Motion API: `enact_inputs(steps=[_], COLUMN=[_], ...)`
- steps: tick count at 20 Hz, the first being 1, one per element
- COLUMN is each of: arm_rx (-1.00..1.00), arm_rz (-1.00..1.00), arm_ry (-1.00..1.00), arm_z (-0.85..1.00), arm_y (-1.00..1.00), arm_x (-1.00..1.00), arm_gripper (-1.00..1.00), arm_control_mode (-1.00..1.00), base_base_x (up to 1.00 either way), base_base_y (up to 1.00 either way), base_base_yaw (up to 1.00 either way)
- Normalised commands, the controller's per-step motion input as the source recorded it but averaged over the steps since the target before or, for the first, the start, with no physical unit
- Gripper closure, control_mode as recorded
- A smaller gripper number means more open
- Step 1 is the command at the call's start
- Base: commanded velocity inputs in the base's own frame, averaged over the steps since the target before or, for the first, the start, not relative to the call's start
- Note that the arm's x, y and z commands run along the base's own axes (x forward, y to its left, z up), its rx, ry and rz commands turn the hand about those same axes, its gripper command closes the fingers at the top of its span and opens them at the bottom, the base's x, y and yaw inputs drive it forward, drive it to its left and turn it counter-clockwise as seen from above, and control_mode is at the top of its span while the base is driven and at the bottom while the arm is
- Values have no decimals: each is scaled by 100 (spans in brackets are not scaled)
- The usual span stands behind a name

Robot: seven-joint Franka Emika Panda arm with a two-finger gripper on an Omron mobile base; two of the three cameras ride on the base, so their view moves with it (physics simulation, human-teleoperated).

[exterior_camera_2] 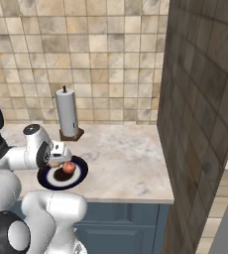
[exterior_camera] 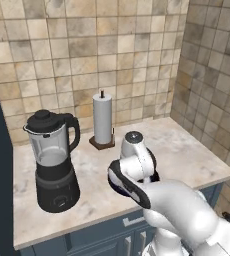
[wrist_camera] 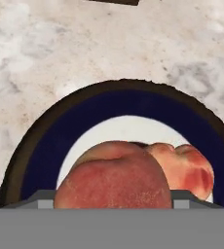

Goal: Pick the two peachs from the fridge and place them on the plate next to the blender to make a fruit smoothie.

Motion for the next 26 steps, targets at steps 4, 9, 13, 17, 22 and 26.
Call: enact_inputs(steps=[4, 9, 13, 17, 22, 26], arm_rx=[-2, 0, 0, 0, 2, 2], arm_rz=[0, 0, 0, 0, 0, 0], arm_ry=[0, -5, -18, -31, -36, -38], arm_z=[-3, 35, 78, 85, 99, 100], arm_y=[8, 0, -12, -45, -61, -62], arm_x=[40, -5, -79, -100, -100, -100], arm_gripper=[-100, -100, -100, -100, -100, -100], arm_control_mode=[-100, -100, -100, -100, -100, -100], base_base_x=[0, 0, 0, 0, 0, 0], base_base_y=[0, 0, 0, 0, 0, 0], base_base_yaw=[0, 0, 0, 0, 0, 0])
